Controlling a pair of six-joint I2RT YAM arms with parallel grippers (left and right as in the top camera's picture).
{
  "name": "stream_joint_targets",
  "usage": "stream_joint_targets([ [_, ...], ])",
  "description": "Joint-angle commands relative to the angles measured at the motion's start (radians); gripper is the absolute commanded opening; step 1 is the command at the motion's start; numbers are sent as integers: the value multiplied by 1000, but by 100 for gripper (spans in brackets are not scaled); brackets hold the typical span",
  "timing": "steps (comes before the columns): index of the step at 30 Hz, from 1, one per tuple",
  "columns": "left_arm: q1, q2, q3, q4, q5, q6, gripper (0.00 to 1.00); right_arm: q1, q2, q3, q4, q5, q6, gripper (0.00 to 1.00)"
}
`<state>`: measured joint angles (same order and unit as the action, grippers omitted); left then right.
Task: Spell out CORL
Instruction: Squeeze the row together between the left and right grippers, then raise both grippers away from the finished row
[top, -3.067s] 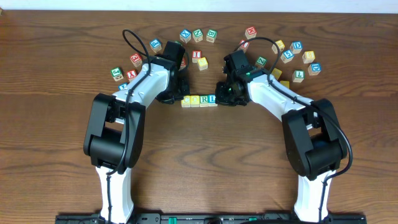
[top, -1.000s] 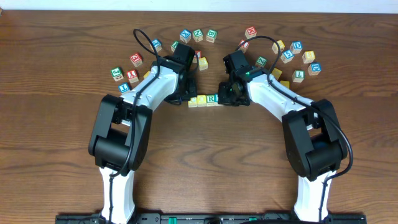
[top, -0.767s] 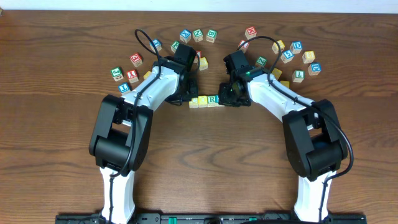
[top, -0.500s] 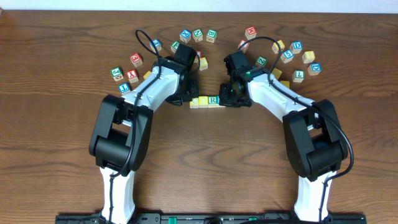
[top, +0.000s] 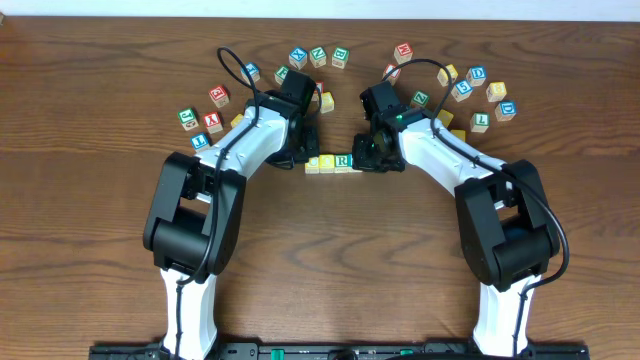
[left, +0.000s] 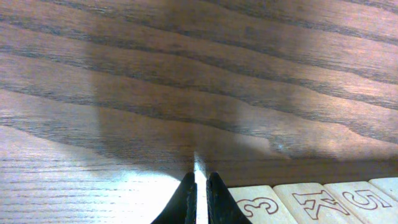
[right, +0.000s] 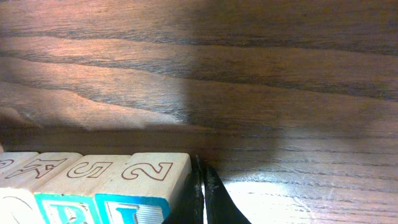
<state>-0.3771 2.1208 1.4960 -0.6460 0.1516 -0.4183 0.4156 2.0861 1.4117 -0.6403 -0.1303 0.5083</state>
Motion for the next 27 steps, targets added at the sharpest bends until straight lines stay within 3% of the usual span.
stream_joint_targets([
  [1,18,5,-8,0,-7,7,8,-14,-1,-5,-16,27,10,1],
  [12,29,5,-8,-7,-60,30,8,-45,-1,-5,-34,47,6,1],
  [19,41,-23,11,-46,-73,120,8,-80,-24,-4,-56,48,-3,1],
  [27,116,-222,74,-112,-121,124,8,-123,-208,-4,-66,50,-89,6],
])
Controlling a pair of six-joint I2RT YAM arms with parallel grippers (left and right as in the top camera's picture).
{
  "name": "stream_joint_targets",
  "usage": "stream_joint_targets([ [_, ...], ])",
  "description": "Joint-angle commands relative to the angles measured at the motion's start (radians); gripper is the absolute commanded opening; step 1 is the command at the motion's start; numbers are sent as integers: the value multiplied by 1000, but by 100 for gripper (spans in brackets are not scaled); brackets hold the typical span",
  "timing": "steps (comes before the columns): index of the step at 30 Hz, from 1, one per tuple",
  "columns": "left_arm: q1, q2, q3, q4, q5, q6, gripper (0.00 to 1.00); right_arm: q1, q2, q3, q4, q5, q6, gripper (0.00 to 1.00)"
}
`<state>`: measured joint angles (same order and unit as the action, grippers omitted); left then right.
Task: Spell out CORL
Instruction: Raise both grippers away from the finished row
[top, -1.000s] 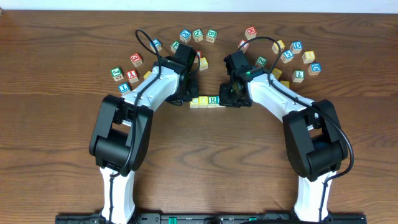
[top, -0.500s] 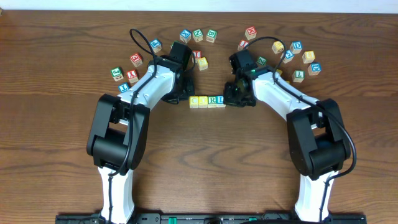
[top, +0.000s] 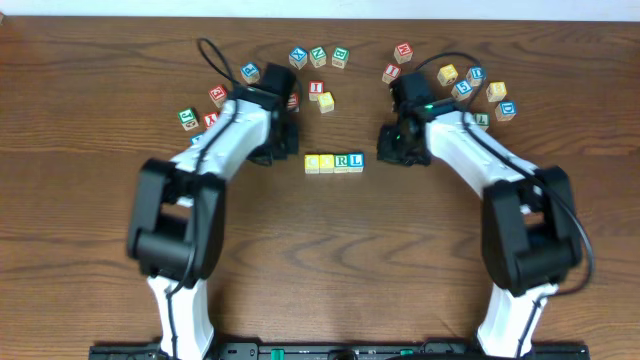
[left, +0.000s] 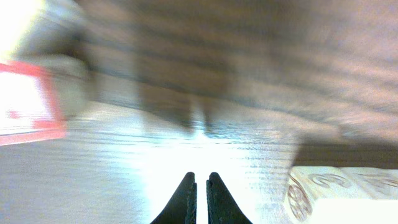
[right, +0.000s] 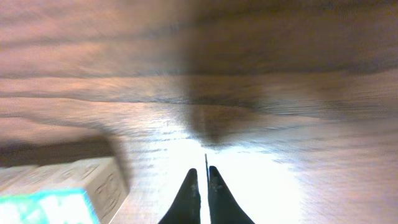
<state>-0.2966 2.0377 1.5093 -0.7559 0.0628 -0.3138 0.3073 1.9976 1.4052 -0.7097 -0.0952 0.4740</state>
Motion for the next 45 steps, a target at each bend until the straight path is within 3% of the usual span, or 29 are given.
stream_joint_targets([
  [1,48,-179,60,-2,-32,23,8,-20,-149,2,2,15,-69,8],
  [4,83,-304,60,-3,-33,26,8,-31,-247,2,-16,26,-93,15],
  [6,103,-386,60,-3,-32,26,17,-37,-310,2,-38,47,-98,24],
  [7,112,-428,60,-3,-32,25,27,-39,-343,2,-50,62,-98,34],
  [8,119,-465,60,-3,-32,26,36,-42,-374,2,-66,77,-98,51],
  [10,129,-530,60,-3,-33,26,49,-45,-445,2,-104,115,-98,64],
  [12,135,-580,60,-3,-34,26,56,-50,-512,2,-148,148,-98,74],
  [15,135,-623,60,-11,-34,25,77,-55,-610,2,-217,177,-99,82],
  [16,135,-632,60,-11,-34,25,98,-55,-644,2,-239,183,-103,84],
  [19,135,-644,60,-10,-30,25,98,-55,-753,2,-299,183,-137,99],
  [27,135,-637,60,-14,-30,25,98,-55,-942,2,-431,201,-176,99],
  [37,135,-637,60,-14,-30,25,98,-55,-988,2,-642,201,-176,99],
  [45,135,-637,60,-14,-30,25,98,-55,-983,1,-583,256,-178,99],
])
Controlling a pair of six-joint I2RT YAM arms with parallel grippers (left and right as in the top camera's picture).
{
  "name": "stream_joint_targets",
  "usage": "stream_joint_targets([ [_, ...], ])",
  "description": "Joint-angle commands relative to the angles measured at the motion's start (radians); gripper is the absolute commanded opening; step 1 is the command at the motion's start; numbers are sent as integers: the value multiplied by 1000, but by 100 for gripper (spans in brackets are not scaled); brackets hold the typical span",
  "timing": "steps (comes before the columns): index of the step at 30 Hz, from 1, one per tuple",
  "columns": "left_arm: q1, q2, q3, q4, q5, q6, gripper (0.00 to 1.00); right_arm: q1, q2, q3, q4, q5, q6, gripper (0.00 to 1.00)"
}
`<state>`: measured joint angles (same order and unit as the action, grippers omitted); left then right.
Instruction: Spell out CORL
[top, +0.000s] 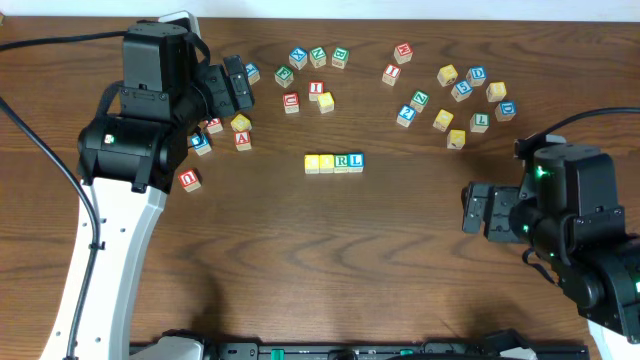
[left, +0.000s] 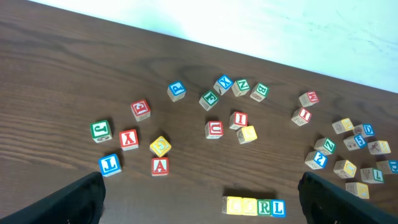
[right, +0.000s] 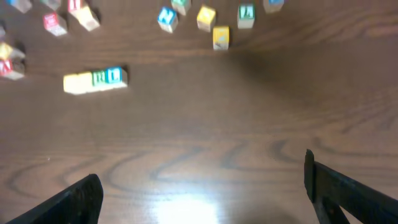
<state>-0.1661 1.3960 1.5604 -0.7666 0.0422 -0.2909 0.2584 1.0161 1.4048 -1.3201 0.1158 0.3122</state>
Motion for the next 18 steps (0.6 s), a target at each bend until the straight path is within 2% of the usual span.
stream_joint_targets([
  [1,4,4,9,-3,-9,2,98,-6,-2,0,59,51,-31,99],
  [5,4,4,9,-3,-9,2,98,-34,-16,-51,264,17,-132,99],
  [8,4,4,9,-3,-9,2,98,-77,-77,-164,468,-67,-218,99],
  [12,4,4,9,-3,-9,2,98,-122,-213,-391,743,-159,-317,99],
  [18,4,4,9,-3,-9,2,98,-190,-472,-751,1005,-201,-322,99],
])
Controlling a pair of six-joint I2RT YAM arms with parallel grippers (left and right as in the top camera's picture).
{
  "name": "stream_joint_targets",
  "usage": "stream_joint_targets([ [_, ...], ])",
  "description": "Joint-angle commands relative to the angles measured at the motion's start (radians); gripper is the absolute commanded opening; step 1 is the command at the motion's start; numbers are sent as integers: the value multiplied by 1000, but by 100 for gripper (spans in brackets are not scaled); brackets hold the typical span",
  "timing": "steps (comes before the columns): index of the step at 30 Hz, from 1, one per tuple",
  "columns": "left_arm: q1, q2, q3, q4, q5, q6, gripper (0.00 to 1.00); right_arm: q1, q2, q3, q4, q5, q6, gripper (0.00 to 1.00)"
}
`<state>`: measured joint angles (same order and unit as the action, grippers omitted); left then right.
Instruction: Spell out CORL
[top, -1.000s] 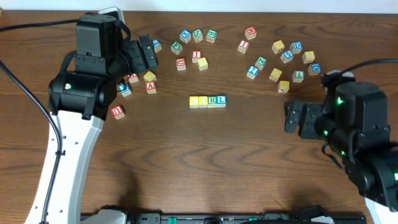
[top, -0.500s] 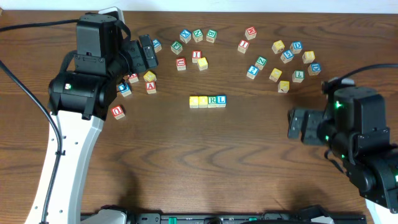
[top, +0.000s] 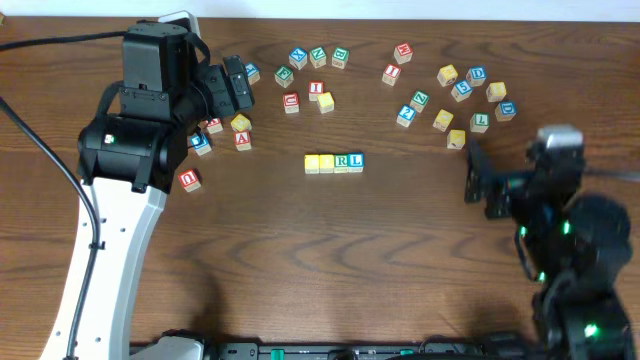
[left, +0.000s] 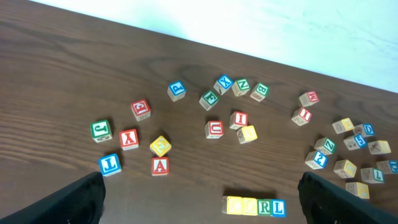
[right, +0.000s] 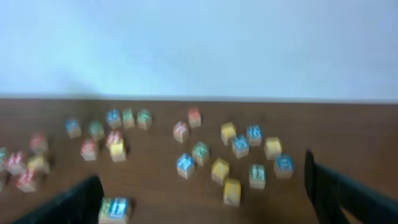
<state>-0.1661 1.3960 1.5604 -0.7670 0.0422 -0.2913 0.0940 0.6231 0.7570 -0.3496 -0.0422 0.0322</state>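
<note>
Four blocks stand touching in a row (top: 334, 161) at the table's middle: two yellow ones, a green R and a blue L. In the left wrist view the row (left: 254, 206) reads C, O, R, L, with the yellow letters faint. My left gripper (top: 235, 88) is raised at the far left, open and empty; its fingers (left: 81, 199) frame the view. My right gripper (top: 480, 180) is off to the right, open and empty, and only the row's end block (right: 115, 210) shows between its fingers (right: 339, 193).
Loose letter blocks lie in an arc behind the row: a left cluster (top: 215, 130), a top cluster (top: 315, 58) and a right cluster (top: 465, 95). A white wall (right: 199, 43) rises behind the table's far edge.
The right arm has moved: its gripper now sits higher in the overhead view, and its camera looks across the table to the wall instead of down. The left arm and the row are unchanged.
Both grippers were shut, low on the table, one against each end of the row. Then they stood shut a little away from it. Later both were open, raised and far back to the sides. The row has stayed in place.
</note>
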Motion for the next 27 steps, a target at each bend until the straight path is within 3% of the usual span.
stream_joint_targets([
  [1,4,4,9,-3,-9,2,98,-37,-123,-156,61,-41,-42,99],
  [13,4,4,9,-3,-9,2,98,-94,-525,-629,247,-48,-32,99],
  [19,4,4,9,-3,-9,3,98,-93,-561,-745,291,-55,-29,99],
  [27,4,4,9,-3,-9,3,98,-93,-561,-752,283,-55,-26,99],
])
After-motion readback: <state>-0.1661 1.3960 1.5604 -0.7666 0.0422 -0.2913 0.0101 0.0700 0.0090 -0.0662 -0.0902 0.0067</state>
